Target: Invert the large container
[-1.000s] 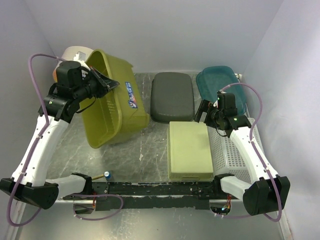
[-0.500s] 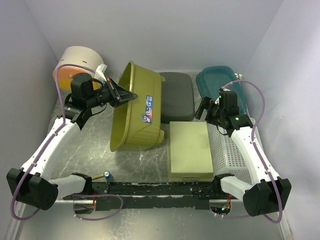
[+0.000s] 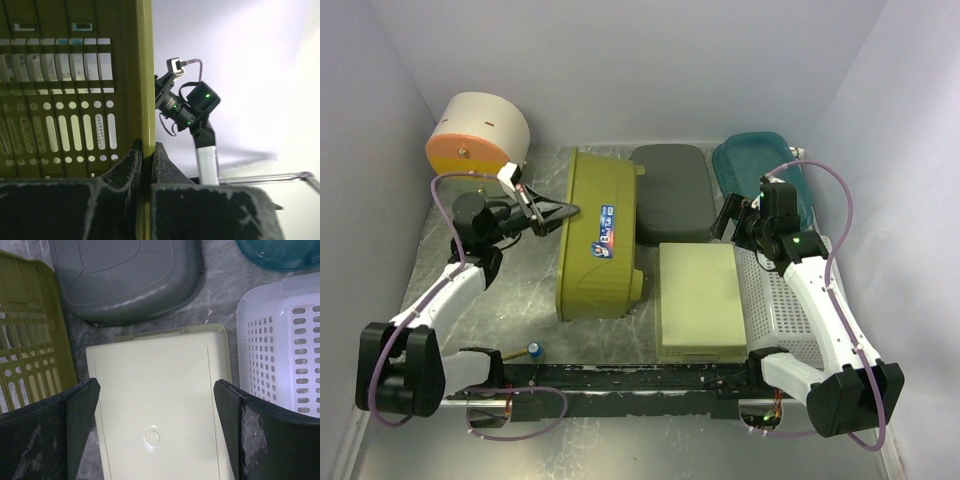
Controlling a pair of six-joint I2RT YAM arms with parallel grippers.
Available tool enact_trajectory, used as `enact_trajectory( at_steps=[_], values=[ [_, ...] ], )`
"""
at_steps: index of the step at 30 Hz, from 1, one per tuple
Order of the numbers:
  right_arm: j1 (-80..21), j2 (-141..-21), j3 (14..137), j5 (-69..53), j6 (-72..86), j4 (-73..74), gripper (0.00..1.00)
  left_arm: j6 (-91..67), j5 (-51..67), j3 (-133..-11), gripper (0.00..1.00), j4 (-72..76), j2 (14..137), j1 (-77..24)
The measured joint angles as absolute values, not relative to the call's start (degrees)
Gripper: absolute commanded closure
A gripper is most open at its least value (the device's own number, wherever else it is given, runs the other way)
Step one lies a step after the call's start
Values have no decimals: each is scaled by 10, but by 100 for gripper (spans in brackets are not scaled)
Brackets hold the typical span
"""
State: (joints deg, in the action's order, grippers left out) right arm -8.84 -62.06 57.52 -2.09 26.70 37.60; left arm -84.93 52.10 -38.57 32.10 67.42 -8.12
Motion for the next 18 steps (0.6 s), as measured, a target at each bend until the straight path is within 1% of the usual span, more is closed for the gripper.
enact_trajectory(
  at_steps=[2, 5, 6, 9, 10, 11, 13, 15, 16, 18],
  values=[
    [-88, -619, 575, -20, 265, 376, 0, -917, 542, -348, 93, 414, 691, -58],
    [-88, -614, 575, -17, 262, 378, 0, -967, 569, -325, 92, 482, 703, -25],
    [-88, -612, 575, -15, 261, 379, 0, -981, 581, -318, 85, 502, 706, -10],
    [-88, -609, 575, -15, 260, 379, 0, -998, 619, -309, 60, 532, 712, 39],
    [-88, -609, 574, -15, 259, 378, 0, -993, 631, -309, 53, 535, 716, 55],
    [-88, -609, 572, -15, 259, 376, 0, -988, 643, -309, 50, 534, 720, 70],
    [-88, -609, 567, -16, 259, 376, 0, -959, 664, -309, 46, 517, 725, 94],
    [-88, -609, 564, -17, 259, 377, 0, -901, 687, -315, 46, 453, 730, 122],
    [-88, -609, 564, -17, 259, 377, 0, -858, 691, -324, 46, 394, 733, 135],
    [-88, -609, 564, -18, 259, 376, 0, -741, 685, -373, 47, 229, 748, 155]
  ],
)
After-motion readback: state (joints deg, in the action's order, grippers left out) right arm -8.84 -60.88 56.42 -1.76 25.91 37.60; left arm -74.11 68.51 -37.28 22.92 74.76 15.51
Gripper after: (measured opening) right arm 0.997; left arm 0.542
